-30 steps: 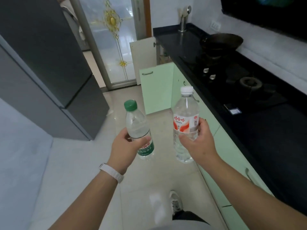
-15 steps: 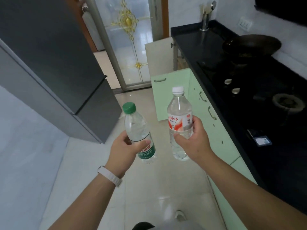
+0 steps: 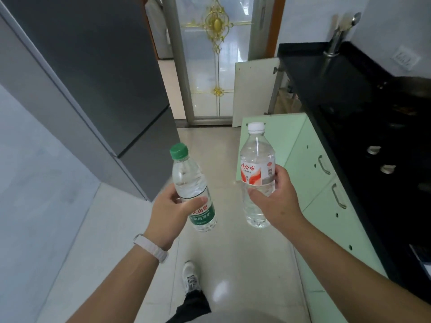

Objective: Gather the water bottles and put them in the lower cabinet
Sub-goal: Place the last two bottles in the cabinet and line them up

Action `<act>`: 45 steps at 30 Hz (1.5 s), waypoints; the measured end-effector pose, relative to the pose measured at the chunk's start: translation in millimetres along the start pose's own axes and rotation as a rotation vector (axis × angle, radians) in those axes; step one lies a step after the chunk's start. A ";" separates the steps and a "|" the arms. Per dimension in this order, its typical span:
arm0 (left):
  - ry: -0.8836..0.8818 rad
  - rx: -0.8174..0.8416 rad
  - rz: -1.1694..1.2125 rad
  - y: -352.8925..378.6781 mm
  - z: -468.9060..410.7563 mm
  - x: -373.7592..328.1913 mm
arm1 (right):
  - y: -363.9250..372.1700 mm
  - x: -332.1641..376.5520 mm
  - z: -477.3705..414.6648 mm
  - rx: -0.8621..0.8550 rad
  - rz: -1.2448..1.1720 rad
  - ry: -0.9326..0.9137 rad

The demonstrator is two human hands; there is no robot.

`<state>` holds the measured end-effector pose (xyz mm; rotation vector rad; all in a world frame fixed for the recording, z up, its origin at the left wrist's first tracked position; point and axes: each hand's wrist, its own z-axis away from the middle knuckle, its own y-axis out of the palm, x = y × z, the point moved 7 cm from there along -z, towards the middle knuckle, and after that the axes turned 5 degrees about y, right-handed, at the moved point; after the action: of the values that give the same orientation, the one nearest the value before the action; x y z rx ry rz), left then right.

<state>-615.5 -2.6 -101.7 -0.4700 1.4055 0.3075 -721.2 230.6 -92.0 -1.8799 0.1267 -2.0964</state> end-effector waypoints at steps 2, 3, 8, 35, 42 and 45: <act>0.007 0.014 0.003 -16.3 -34.2 -1.6 | 25.4 11.7 -24.9 -0.015 0.010 0.005; 0.010 0.022 0.005 -25.0 -52.7 -2.9 | 39.5 18.9 -37.9 -0.023 0.015 0.008; 0.039 0.046 -0.009 -71.4 -146.7 -14.1 | 111.1 61.3 -100.5 -0.016 0.038 0.004; 0.021 0.087 -0.172 -73.1 -491.5 -32.2 | 214.9 92.7 -421.9 -0.062 -0.009 0.084; 0.003 0.100 -0.106 -9.6 -586.6 -64.2 | 189.5 104.8 -539.2 -0.062 -0.006 0.063; 0.029 0.114 -0.096 13.3 -620.5 -74.7 | 180.5 114.9 -575.3 -0.052 -0.034 0.037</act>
<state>-1171.2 -288.6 -89.4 -0.4473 1.4153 0.1426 -1262.7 -58.0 -107.1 -1.8861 0.1601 -2.1710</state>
